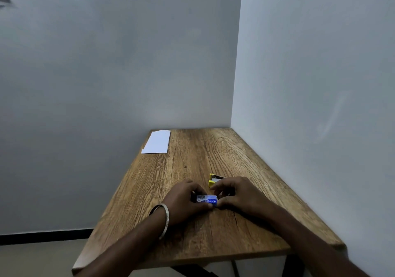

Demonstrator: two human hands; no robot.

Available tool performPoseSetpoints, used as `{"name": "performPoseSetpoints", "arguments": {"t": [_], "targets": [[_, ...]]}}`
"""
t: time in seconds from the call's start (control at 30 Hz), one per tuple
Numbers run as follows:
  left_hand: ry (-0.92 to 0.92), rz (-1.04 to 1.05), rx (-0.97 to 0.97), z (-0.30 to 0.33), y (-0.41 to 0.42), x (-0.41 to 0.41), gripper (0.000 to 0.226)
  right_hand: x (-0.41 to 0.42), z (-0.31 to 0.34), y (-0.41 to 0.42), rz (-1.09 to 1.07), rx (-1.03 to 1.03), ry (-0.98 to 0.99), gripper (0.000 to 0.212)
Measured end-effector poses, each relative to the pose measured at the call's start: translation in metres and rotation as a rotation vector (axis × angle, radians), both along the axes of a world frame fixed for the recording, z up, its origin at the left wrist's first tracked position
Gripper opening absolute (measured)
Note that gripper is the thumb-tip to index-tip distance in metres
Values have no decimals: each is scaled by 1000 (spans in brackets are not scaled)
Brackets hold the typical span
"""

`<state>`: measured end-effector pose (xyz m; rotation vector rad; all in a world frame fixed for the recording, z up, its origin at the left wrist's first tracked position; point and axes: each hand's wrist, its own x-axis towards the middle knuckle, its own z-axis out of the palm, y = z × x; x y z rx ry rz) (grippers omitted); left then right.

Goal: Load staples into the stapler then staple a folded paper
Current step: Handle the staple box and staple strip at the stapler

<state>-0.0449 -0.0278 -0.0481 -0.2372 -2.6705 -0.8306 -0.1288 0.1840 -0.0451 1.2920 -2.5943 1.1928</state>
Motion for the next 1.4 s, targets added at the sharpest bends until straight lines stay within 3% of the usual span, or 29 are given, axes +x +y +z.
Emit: {"name": "performPoseSetpoints", "arguments": {"t": [0.17, 0.33, 0.53, 0.87, 1.2, 1.4], "targets": [[-31, -32, 16, 5, -4, 3, 46, 5, 4, 3, 27, -33, -35, 55], [-102, -108, 15, 13, -13, 7, 40, 7, 6, 3, 66, -9, -42, 48], [-63, -88, -3, 13, -9, 3, 27, 6, 7, 1, 70, 40, 84, 40], [111, -9, -25, 36, 13, -42, 29, -26, 33, 15, -110, -52, 139, 22], [0, 21, 26, 14, 20, -72, 31, -33, 6, 19, -258, -71, 35, 29], [-28, -12, 67, 12, 15, -73, 58, -31, 7, 23, -223, -127, -36, 38]]}}
